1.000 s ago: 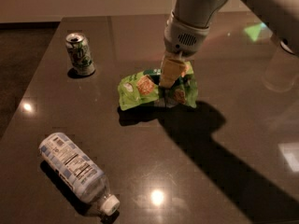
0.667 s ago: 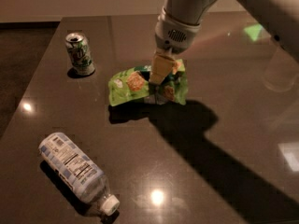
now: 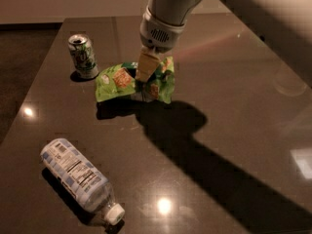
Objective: Move green rice chip bag near 7up can
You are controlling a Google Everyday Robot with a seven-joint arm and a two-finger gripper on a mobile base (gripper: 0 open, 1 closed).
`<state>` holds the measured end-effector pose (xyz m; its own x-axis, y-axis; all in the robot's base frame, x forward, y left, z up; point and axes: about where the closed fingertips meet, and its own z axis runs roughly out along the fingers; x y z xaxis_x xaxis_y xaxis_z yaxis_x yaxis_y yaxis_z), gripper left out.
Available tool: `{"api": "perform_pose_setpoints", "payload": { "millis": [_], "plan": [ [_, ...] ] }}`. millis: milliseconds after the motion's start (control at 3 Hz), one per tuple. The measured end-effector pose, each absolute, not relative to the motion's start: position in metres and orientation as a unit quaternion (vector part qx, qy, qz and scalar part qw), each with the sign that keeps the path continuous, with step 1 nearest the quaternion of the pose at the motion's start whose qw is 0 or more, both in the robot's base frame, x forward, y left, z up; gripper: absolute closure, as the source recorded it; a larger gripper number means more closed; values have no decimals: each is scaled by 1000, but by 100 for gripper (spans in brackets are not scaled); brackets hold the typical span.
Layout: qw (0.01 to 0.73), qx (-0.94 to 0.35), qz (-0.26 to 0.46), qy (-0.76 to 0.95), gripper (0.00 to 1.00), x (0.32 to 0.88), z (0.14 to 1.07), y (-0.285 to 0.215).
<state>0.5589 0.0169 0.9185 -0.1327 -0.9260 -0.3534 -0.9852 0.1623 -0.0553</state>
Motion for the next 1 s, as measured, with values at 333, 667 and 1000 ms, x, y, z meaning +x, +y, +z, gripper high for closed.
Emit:
{"api": "perform_pose_setpoints", "payload": {
  "millis": [333,667,1000],
  "plan": [
    [171,-636,85,748,100,574,918,24],
    [187,-634,79,746,84,584,920,29],
    [198,-633,80,744,62,591,921,36]
  ]
}}
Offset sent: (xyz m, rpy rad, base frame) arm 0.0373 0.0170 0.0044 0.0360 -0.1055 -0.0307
